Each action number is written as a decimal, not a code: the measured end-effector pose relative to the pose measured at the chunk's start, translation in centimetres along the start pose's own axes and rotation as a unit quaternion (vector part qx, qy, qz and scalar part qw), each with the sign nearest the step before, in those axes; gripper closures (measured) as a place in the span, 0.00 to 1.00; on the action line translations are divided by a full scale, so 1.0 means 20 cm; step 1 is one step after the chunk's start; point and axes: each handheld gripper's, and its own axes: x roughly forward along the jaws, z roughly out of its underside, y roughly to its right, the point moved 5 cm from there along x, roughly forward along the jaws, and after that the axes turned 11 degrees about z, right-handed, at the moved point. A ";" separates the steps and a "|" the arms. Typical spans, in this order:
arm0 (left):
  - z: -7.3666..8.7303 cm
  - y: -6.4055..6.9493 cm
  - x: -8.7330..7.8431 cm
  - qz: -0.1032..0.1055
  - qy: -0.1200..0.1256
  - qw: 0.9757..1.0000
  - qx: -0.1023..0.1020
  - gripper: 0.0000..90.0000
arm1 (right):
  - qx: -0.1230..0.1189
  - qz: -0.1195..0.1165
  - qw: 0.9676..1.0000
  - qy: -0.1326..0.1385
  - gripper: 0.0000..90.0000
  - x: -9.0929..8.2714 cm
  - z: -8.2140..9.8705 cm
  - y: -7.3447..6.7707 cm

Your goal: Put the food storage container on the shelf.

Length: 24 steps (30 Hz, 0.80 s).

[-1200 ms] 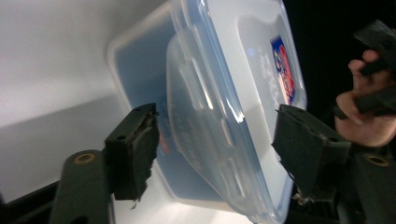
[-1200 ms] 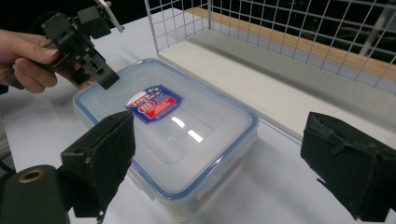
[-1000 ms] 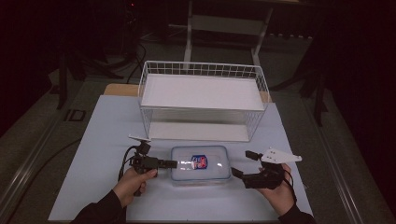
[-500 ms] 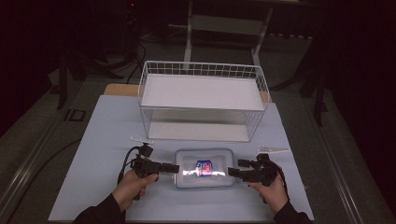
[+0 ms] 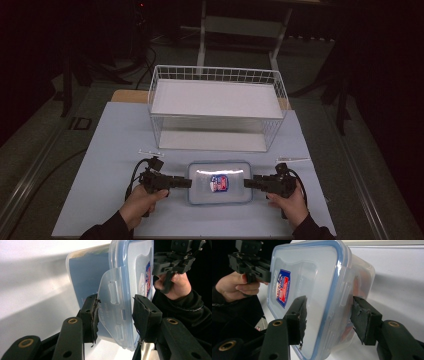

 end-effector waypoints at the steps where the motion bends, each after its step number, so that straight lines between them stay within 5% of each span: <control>1: 0.00 0.00 0.00 -0.001 0.001 1.000 0.002 0.63 | 0.003 0.005 1.000 -0.002 0.54 -0.01 0.00 -0.01; 8: 0.02 0.05 -0.01 -0.019 0.009 1.000 0.016 0.63 | 0.000 0.023 1.000 -0.002 0.58 -0.04 0.01 -0.05; 14: 0.00 0.08 -0.03 -0.020 0.018 0.999 0.020 0.63 | 0.009 0.016 1.000 0.002 0.58 -0.05 0.00 -0.07; 24: -0.14 0.22 -0.12 -0.014 0.045 0.997 0.057 0.63 | -0.014 0.021 0.999 0.043 0.58 -0.16 -0.16 -0.18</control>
